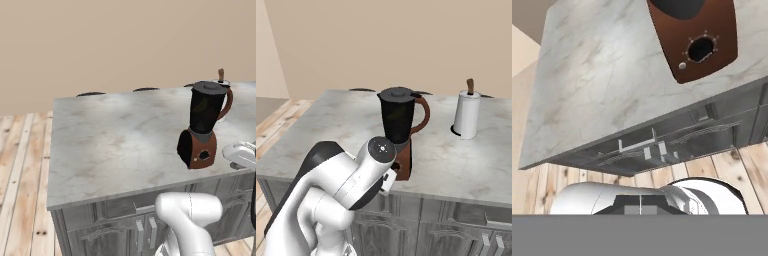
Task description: Grab the onion and lemon wedge from the fridge, place them in the blender, close the lid, and turn on the blender to create a marinade.
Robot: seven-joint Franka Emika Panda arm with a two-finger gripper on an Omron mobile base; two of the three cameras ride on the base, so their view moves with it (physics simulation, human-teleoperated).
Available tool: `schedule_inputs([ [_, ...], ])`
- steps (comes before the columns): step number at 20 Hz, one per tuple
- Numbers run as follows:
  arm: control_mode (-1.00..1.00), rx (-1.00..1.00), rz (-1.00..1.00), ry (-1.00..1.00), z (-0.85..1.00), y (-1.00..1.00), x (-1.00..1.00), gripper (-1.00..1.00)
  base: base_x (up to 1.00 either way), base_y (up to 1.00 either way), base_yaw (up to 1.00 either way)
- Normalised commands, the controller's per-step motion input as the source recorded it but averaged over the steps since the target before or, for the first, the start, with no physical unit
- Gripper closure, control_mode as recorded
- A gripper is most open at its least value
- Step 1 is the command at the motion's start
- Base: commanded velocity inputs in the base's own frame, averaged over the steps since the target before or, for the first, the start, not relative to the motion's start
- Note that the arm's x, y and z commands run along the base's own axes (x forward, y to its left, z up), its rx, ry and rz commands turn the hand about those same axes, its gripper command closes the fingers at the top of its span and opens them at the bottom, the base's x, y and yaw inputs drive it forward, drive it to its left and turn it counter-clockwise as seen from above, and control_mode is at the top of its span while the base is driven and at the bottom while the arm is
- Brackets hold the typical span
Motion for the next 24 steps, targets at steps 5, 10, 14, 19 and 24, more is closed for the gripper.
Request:
schedule_inputs([
  [5, -1.0, 0.03, -0.09, 0.08, -0.28, 0.09, 0.2, 1.0, 0.0, 0.0, 0.0],
  [10, -1.0, 0.11, -0.16, 0.07, -0.05, 0.28, 0.39, 1.0, 0.0, 0.0, 0.0],
  [14, -1.0, 0.01, -0.17, 0.0, -0.05, 0.05, 0.38, 1.0, 0.0, 0.0, 0.0],
  [19, -1.0, 0.0, -0.18, -0.01, -0.4, -0.01, 0.39, 1.0, 0.0, 0.0, 0.0],
  [24, -1.0, 0.06, -0.25, -0.03, -0.47, -0.27, 0.35, 1.0, 0.0, 0.0, 0.0],
])
